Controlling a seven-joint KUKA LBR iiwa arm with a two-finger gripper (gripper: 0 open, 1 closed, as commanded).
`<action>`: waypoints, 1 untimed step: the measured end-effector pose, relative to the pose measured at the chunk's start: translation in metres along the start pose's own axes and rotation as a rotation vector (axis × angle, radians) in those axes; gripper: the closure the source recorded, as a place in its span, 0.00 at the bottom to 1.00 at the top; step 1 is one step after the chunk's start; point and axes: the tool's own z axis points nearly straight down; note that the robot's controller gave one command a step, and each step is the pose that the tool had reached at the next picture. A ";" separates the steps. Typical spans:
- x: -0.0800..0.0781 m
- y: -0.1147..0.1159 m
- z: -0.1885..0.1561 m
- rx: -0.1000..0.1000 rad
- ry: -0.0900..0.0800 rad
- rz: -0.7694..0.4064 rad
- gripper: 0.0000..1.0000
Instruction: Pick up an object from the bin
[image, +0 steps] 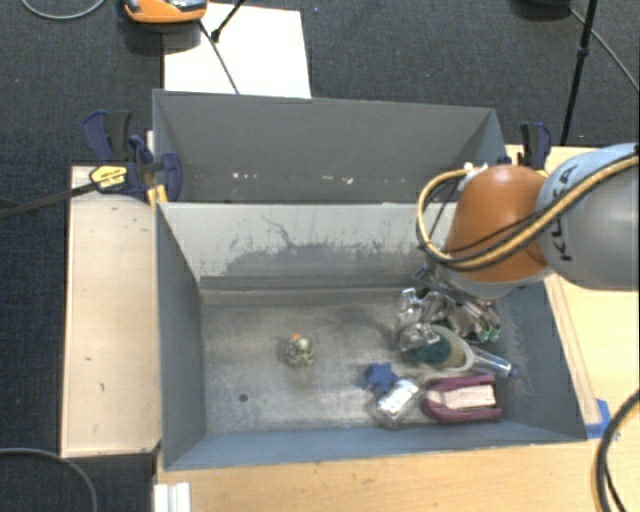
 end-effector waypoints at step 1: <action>0.000 0.000 0.000 0.000 0.000 0.000 0.00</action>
Offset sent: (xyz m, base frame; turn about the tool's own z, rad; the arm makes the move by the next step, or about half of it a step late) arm 0.0000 0.0000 0.0000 0.0000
